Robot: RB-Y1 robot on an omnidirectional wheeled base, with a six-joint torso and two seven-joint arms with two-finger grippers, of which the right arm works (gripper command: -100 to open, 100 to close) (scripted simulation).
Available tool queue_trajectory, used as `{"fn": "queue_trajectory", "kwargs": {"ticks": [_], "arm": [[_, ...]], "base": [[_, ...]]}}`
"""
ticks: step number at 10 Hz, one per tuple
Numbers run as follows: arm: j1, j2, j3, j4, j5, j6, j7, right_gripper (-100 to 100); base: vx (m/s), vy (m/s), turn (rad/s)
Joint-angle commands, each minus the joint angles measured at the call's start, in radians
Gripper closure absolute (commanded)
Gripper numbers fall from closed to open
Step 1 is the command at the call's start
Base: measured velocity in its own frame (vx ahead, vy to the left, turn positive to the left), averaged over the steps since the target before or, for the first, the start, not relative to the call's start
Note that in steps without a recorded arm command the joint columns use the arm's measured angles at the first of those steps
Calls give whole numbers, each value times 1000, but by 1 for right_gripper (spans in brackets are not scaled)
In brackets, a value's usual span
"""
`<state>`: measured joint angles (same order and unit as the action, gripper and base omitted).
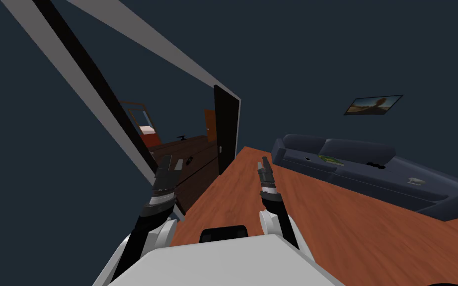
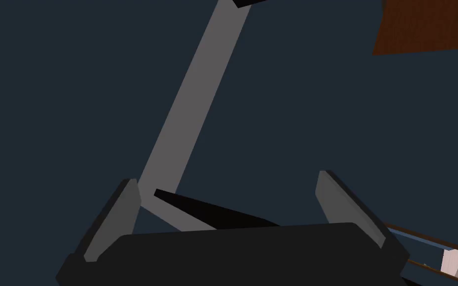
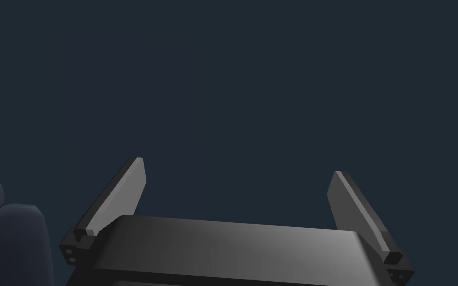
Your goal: Push the door open
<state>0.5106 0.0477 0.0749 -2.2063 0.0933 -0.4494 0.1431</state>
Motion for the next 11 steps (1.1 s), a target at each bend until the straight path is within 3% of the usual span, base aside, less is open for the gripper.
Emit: {"fn": "queue_trajectory", "kwargs": {"ticks": [1,3,10,11], "arm": [[-14,-17,26,28,-3,-8,-7,-100],[-21,-23,38,41,-5,-11,-10,-100],[-93,-85,170,186,-22,-51,-45,-100],[-93,-85,170,186,-22,-51,-45,-100]], "base": [[45,33,-55],[187,-12,-13],[196,-19,-41],[113,-11,-11]]}}
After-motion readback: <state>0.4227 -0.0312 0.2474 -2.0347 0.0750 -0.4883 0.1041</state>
